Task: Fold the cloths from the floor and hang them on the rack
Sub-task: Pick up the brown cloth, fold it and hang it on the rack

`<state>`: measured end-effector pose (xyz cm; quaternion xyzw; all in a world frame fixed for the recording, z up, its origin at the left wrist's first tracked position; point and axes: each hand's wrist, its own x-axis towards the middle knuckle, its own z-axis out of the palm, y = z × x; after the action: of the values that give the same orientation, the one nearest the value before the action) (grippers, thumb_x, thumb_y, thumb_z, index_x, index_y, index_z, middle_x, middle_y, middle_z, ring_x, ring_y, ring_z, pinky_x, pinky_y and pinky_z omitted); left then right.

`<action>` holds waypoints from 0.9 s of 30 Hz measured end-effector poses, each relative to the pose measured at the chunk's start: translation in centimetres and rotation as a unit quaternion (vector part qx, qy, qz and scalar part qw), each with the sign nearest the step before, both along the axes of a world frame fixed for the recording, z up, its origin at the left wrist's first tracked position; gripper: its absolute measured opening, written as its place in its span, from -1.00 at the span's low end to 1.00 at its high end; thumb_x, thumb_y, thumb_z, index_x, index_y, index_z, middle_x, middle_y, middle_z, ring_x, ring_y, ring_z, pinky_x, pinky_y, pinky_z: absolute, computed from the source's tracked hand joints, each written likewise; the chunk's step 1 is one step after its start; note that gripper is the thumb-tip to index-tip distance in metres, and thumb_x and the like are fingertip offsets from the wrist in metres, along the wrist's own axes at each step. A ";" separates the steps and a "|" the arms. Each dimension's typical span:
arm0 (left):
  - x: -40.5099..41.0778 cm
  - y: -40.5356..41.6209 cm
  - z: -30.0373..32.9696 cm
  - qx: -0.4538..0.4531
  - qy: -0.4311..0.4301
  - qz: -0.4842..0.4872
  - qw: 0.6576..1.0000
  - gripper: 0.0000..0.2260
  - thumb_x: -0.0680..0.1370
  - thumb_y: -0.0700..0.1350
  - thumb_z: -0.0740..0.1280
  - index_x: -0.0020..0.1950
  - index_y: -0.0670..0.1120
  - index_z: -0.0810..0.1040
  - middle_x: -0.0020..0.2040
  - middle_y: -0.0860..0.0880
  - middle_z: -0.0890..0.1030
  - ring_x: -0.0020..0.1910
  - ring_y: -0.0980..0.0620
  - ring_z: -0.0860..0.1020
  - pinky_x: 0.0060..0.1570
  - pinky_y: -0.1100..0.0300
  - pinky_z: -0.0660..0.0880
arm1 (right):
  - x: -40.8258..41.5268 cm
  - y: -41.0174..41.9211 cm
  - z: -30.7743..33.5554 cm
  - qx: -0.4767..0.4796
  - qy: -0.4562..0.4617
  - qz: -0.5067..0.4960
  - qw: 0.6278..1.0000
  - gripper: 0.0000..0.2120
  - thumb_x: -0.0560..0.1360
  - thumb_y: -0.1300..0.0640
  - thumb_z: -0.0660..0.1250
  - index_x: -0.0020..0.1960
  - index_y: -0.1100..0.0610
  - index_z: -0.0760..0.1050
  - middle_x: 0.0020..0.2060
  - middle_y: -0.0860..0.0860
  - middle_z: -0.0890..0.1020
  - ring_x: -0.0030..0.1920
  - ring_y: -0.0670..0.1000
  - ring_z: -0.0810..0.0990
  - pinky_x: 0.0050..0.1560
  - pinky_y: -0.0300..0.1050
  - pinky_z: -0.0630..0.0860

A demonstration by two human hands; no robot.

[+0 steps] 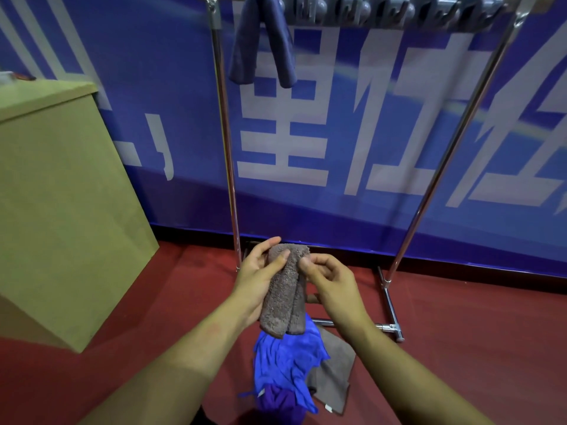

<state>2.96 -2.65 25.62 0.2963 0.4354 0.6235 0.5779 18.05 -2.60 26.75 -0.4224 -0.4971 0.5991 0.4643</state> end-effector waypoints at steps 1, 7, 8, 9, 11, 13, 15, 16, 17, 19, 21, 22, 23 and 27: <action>0.1 0.1 -0.2 -0.003 -0.001 0.009 1.000 -0.63 0.55 -0.25 0.40 0.35 -0.13 0.50 0.14 -0.18 0.68 0.05 -0.02 0.67 0.03 0.13 0.62 | -0.1 0.0 0.0 -0.005 -0.001 0.005 1.000 -0.79 0.51 0.15 0.47 0.09 0.18 0.56 -0.18 0.00 0.70 -0.17 -0.07 0.65 -0.25 -0.14 0.61; 0.4 0.1 -1.3 -0.031 0.010 -0.019 0.999 -0.47 0.40 -0.05 0.52 0.33 -0.17 0.52 0.18 -0.23 0.66 0.10 -0.10 0.66 0.12 0.00 0.60 | -0.2 0.1 -0.8 0.013 -0.044 -0.044 0.998 -0.76 0.42 0.25 0.56 0.01 0.21 0.56 -0.29 0.03 0.70 -0.29 -0.03 0.66 -0.31 -0.09 0.61; 0.4 0.2 -1.5 -0.028 0.035 -0.008 0.999 -0.48 0.42 -0.04 0.52 0.32 -0.16 0.52 0.18 -0.21 0.66 0.13 -0.10 0.65 0.17 0.00 0.58 | -0.1 0.3 -0.9 0.015 -0.053 -0.061 0.997 -0.78 0.43 0.24 0.56 0.00 0.21 0.57 -0.29 0.05 0.71 -0.28 -0.01 0.67 -0.27 -0.01 0.63; 0.4 0.3 -1.6 -0.019 0.089 0.017 0.996 -0.54 0.45 -0.05 0.52 0.31 -0.13 0.54 0.17 -0.17 0.66 0.15 -0.06 0.64 0.19 0.06 0.56 | 0.0 0.5 -1.0 0.015 -0.062 -0.080 0.995 -0.79 0.43 0.24 0.56 -0.02 0.21 0.57 -0.27 0.09 0.72 -0.27 0.02 0.68 -0.22 0.08 0.65; 0.1 0.4 -1.6 0.024 0.246 0.077 0.966 -0.70 0.51 -0.09 0.49 0.22 -0.03 0.59 0.13 -0.05 0.65 0.08 0.07 0.61 0.13 0.23 0.51 | 0.4 1.1 -1.4 0.011 -0.075 -0.116 0.990 -0.81 0.42 0.22 0.56 -0.03 0.19 0.59 -0.23 0.13 0.73 -0.21 0.09 0.71 -0.11 0.25 0.67; 0.2 0.3 -1.6 0.082 0.331 0.074 0.937 -0.81 0.54 -0.12 0.46 0.14 0.02 0.63 0.09 0.01 0.64 -0.01 0.15 0.61 0.05 0.31 0.50 | 0.7 1.4 -1.7 0.013 -0.081 -0.145 0.986 -0.82 0.42 0.19 0.56 -0.05 0.15 0.59 -0.23 0.11 0.74 -0.15 0.15 0.74 -0.10 0.31 0.65; 0.9 -0.2 -1.6 0.108 0.356 0.026 0.928 -0.83 0.57 -0.16 0.43 0.15 -0.02 0.66 0.10 0.02 0.63 0.02 0.20 0.63 0.07 0.32 0.52 | 0.9 1.5 -1.9 0.015 -0.075 -0.157 0.985 -0.81 0.43 0.14 0.55 -0.02 0.11 0.59 -0.20 0.08 0.75 -0.13 0.15 0.75 -0.10 0.30 0.66; 1.3 -0.3 -1.7 0.113 0.360 0.007 0.926 -0.81 0.58 -0.17 0.41 0.19 -0.06 0.65 0.12 0.03 0.62 0.07 0.22 0.62 0.12 0.30 0.53 | 1.0 1.5 -1.8 0.012 -0.058 -0.149 0.987 -0.81 0.46 0.14 0.54 0.02 0.12 0.59 -0.17 0.09 0.75 -0.11 0.15 0.75 -0.09 0.29 0.67; 1.6 -0.3 -1.9 0.116 0.366 -0.002 0.924 -0.78 0.59 -0.17 0.40 0.23 -0.10 0.63 0.15 0.04 0.61 0.12 0.22 0.61 0.17 0.27 0.53 | 0.9 1.4 -1.7 0.005 -0.032 -0.134 0.990 -0.80 0.48 0.16 0.52 0.06 0.15 0.59 -0.13 0.10 0.75 -0.07 0.15 0.75 -0.07 0.24 0.69; 1.7 -0.2 -2.2 0.117 0.368 -0.008 0.922 -0.75 0.61 -0.16 0.37 0.28 -0.10 0.62 0.18 0.06 0.60 0.19 0.21 0.59 0.25 0.27 0.50 | 0.6 1.1 -1.5 -0.005 0.010 -0.098 0.995 -0.79 0.52 0.19 0.47 0.14 0.18 0.59 -0.04 0.11 0.75 0.00 0.11 0.74 -0.05 0.11 0.70; 1.6 -0.1 -2.1 0.116 0.360 -0.013 0.925 -0.77 0.62 -0.15 0.35 0.27 -0.02 0.62 0.18 0.06 0.61 0.20 0.19 0.58 0.24 0.31 0.46 | 0.4 0.9 -1.6 0.001 0.014 -0.071 0.997 -0.78 0.54 0.19 0.44 0.18 0.18 0.61 -0.01 0.08 0.75 0.02 0.02 0.73 -0.01 0.01 0.69; 1.4 -0.2 -2.0 0.117 0.355 -0.014 0.927 -0.77 0.62 -0.16 0.35 0.26 0.02 0.62 0.19 0.07 0.61 0.21 0.19 0.58 0.24 0.32 0.45 | 0.4 0.9 -1.7 0.002 0.014 -0.063 0.998 -0.79 0.56 0.19 0.42 0.19 0.18 0.62 -0.02 0.06 0.75 0.00 -0.03 0.73 -0.01 -0.04 0.67; 1.4 -0.3 -1.9 0.119 0.351 -0.015 0.929 -0.76 0.62 -0.16 0.34 0.26 0.04 0.61 0.20 0.07 0.61 0.22 0.20 0.58 0.25 0.32 0.45 | 0.3 0.9 -1.7 0.001 0.017 -0.055 0.998 -0.80 0.57 0.18 0.40 0.18 0.17 0.64 -0.02 0.07 0.75 -0.03 -0.06 0.72 -0.03 -0.09 0.66; 1.5 -0.5 -2.0 0.118 0.332 -0.041 0.935 -0.71 0.62 -0.11 0.32 0.34 0.00 0.60 0.27 0.05 0.61 0.30 0.15 0.55 0.36 0.17 0.43 | 0.6 1.4 -2.1 0.023 -0.008 -0.053 0.998 -0.83 0.56 0.04 0.43 0.11 0.03 0.70 0.05 0.10 0.72 0.08 0.03 0.70 0.13 0.04 0.61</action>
<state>4.45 -3.14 23.58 0.5700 0.5129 0.5122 0.3869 18.63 -1.21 24.69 -0.4423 -0.4910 0.5588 0.5010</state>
